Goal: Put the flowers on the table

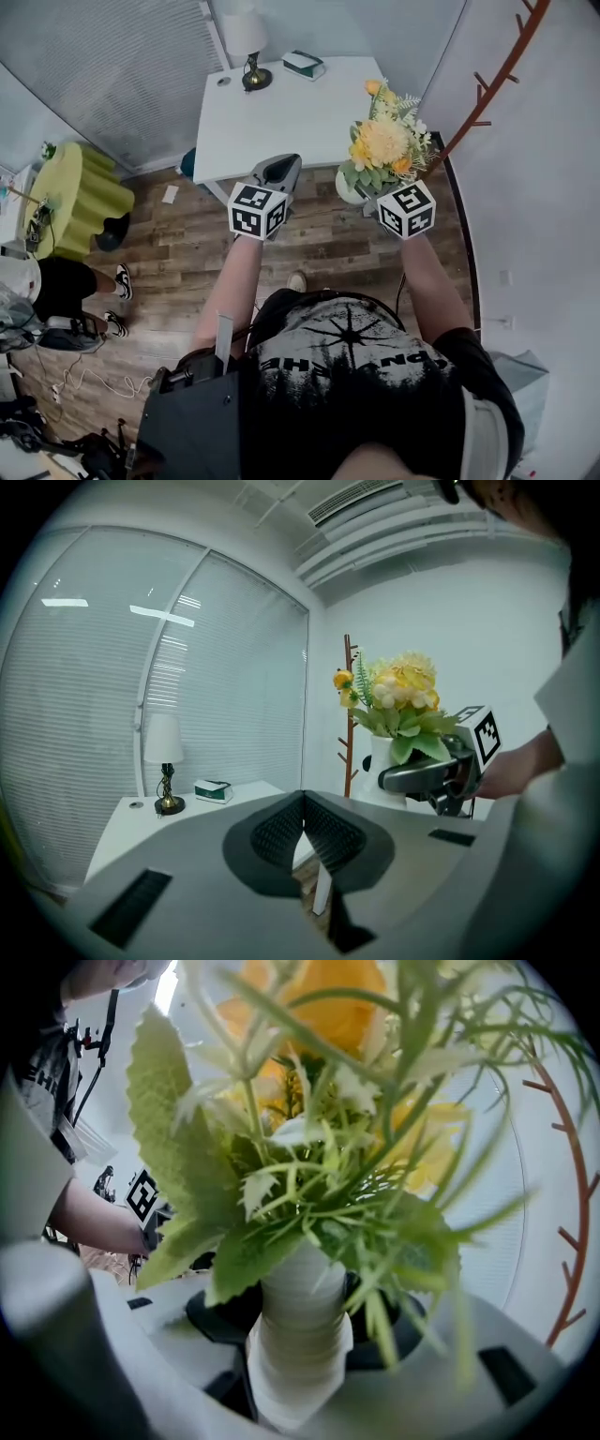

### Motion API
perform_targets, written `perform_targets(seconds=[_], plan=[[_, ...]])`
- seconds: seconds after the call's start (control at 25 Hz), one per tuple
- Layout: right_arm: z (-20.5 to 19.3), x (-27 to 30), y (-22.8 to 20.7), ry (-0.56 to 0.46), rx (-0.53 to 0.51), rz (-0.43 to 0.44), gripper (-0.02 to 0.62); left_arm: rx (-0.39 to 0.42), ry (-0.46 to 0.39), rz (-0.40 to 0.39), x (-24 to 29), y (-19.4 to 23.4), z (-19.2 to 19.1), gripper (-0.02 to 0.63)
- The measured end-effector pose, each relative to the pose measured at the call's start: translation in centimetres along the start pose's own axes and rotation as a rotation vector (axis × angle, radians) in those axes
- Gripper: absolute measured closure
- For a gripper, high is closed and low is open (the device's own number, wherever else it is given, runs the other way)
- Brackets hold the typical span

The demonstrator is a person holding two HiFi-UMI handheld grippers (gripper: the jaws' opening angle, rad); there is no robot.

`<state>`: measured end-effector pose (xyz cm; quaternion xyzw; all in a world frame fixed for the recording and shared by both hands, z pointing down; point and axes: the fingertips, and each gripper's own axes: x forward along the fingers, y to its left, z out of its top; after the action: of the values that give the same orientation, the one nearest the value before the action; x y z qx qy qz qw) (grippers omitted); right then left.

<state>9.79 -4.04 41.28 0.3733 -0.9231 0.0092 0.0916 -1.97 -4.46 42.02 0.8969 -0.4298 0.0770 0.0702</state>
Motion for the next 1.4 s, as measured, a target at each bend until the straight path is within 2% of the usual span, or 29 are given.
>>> perform_targets(seconds=[0.32, 0.6, 0.92, 1.4], plan=[[1.0, 5.7, -2.0, -0.008, 0.02, -0.066, 0.337, 0.019, 0.003, -0.07, 2.7, 5.7, 1.0, 0.594], [0.7, 10.0, -2.3, 0.015, 0.012, -0.082, 0.337, 0.017, 0.006, -0.098, 3.6, 10.1, 0.5, 0.595], [1.0, 13.9, -2.0, 0.017, 0.002, -0.064, 0.337, -0.009, 0.008, -0.085, 3.8, 13.8, -0.5, 0.595], [0.6, 18.3, -4.7, 0.021, 0.009, -0.032, 0.337, -0.039, 0.026, -0.051, 6.6, 17.7, -1.5, 0.595]])
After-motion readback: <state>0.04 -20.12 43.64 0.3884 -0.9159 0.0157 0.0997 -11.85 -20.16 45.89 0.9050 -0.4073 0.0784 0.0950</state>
